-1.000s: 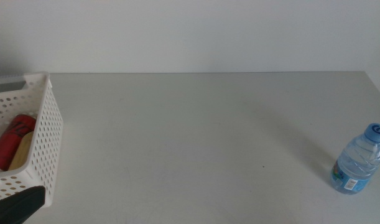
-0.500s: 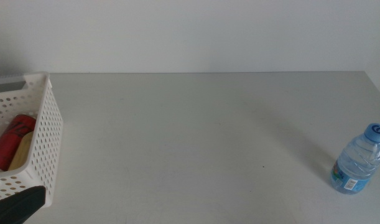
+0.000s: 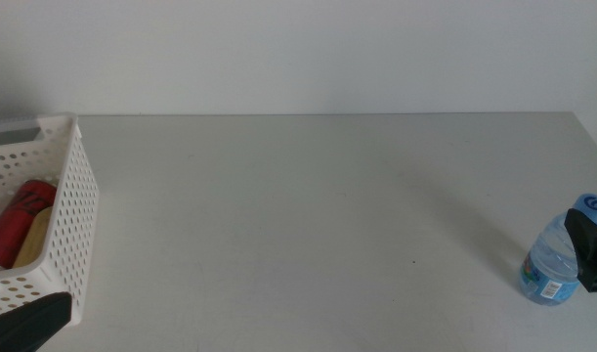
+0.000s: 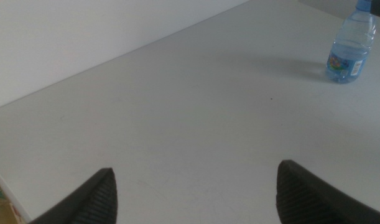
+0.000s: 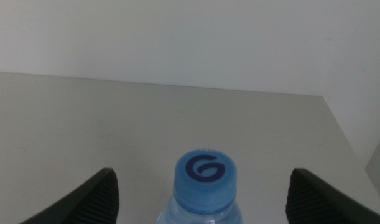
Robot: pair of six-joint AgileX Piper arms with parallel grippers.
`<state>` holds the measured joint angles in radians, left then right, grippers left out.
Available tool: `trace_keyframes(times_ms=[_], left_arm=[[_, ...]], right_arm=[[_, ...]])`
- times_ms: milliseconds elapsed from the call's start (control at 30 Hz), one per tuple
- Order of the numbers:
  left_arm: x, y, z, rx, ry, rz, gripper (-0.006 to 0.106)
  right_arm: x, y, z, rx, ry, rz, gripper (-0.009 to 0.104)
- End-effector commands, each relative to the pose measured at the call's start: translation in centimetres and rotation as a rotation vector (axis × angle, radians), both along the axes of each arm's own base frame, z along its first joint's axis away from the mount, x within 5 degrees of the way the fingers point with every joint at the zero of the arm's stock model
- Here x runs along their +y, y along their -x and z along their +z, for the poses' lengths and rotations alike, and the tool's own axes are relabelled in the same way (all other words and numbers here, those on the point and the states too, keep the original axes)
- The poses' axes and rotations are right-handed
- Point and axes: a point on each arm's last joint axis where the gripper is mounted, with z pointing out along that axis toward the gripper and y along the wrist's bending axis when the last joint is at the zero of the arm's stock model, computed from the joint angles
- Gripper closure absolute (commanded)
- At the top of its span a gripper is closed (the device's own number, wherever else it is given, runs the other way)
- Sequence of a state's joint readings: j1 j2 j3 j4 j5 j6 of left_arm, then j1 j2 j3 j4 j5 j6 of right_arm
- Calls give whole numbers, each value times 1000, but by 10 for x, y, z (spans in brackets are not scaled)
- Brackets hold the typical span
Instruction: Use arms to grab the bottles and put them into the dustbin to the left of the table.
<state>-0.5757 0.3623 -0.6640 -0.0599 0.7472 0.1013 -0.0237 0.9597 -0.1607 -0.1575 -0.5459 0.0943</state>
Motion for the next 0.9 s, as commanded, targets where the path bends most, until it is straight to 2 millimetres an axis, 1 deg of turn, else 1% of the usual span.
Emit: trace_keyframes(times_ms=[0, 167, 433, 567, 867], left_arm=[[-2, -3, 13, -60, 60, 1, 17], [-2, -3, 13, -60, 60, 1, 17], [-2, -3, 13, -60, 60, 1, 17], [-2, -3, 13, -60, 60, 1, 17], [-2, -3, 13, -60, 60, 1, 17]], right_arm=[[-3, -12, 12, -115, 8, -19, 1], [-7, -25, -2, -96, 17, -58, 1], [-8, -40, -25, -42, 20, -69, 1], [-8, -46, -35, -30, 19, -68, 1], [-8, -52, -51, -8, 17, -66, 1]])
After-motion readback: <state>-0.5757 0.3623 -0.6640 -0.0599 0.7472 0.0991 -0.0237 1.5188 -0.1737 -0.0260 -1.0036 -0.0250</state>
